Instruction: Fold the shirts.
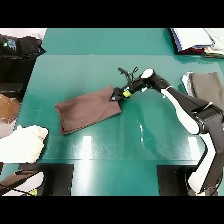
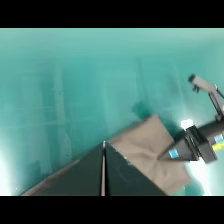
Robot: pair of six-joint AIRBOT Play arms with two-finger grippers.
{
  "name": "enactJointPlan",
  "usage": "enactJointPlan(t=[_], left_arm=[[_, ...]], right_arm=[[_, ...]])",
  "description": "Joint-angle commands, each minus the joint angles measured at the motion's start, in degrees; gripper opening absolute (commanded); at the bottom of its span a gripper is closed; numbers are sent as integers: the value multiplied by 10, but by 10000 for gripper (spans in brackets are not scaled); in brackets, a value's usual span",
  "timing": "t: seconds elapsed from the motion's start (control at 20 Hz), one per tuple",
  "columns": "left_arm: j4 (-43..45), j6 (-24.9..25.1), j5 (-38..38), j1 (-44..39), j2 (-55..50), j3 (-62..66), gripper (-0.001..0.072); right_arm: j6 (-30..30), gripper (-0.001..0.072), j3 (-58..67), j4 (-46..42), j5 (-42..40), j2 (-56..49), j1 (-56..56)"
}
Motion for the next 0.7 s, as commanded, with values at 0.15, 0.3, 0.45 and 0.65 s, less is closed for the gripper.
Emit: enactJointPlan(t=[0.15, 0.3, 0.45, 0.65], left_arm=[[1, 6, 35, -105, -3, 0, 24], [2, 6, 61, -141, -3, 0, 24], [2, 6, 81, -157, -3, 0, 24], [-2, 5, 85, -157, -3, 0, 24]], right_arm=[[70, 14, 99, -153, -6, 89, -136], [99, 14, 105, -202, -6, 150, -257], [105, 15, 105, -199, -3, 184, -381], [120, 14, 105, -196, 1, 200, -503]])
